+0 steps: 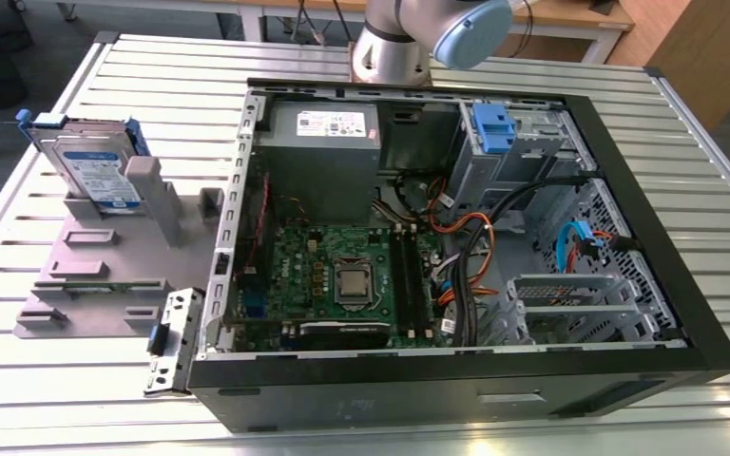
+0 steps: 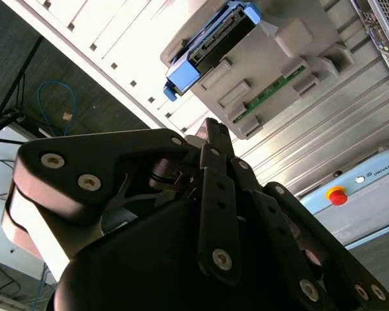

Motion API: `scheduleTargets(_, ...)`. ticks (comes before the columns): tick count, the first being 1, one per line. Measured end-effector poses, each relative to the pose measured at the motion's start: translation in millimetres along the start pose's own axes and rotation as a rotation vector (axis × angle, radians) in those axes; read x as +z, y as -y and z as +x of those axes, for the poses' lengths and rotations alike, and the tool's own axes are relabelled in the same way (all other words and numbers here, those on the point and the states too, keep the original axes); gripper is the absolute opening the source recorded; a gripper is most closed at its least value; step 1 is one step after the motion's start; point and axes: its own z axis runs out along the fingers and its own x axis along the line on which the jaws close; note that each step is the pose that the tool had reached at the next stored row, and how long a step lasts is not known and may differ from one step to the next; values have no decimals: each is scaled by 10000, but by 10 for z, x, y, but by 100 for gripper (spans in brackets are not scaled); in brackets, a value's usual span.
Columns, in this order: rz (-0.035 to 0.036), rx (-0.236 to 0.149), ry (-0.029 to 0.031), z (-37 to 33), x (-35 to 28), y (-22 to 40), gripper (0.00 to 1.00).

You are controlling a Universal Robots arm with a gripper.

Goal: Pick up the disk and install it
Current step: 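Pick up the disk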

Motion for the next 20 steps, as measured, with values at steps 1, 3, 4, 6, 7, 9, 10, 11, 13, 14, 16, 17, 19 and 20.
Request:
scheduleTargets(1,0,0,-1,0,1,0,11)
scheduleTargets(3,-1,0,-1,0,1,0,11)
scheduleTargets(4,0,0,-1,0,1,0,11)
scheduleTargets(6,23,0,-2,0,16,0,11)
scheduleTargets(7,46,0,-2,0,25,0,11)
scheduleTargets(9,100,-1,-3,0,43,1,11)
scheduleTargets(10,129,0,-6,1,53,1,11)
scheduleTargets(11,157,-1,-11,2,63,1,11)
scheduleTargets(13,212,-1,-24,4,86,0,11)
scheduleTargets(14,236,0,-30,5,98,0,11)
scheduleTargets(16,275,0,-41,7,125,0,11)
scheduleTargets(17,292,1,-46,8,138,0,11)
scheduleTargets(19,331,2,-58,11,166,0,11)
scheduleTargets(20,351,1,-63,13,180,0,11)
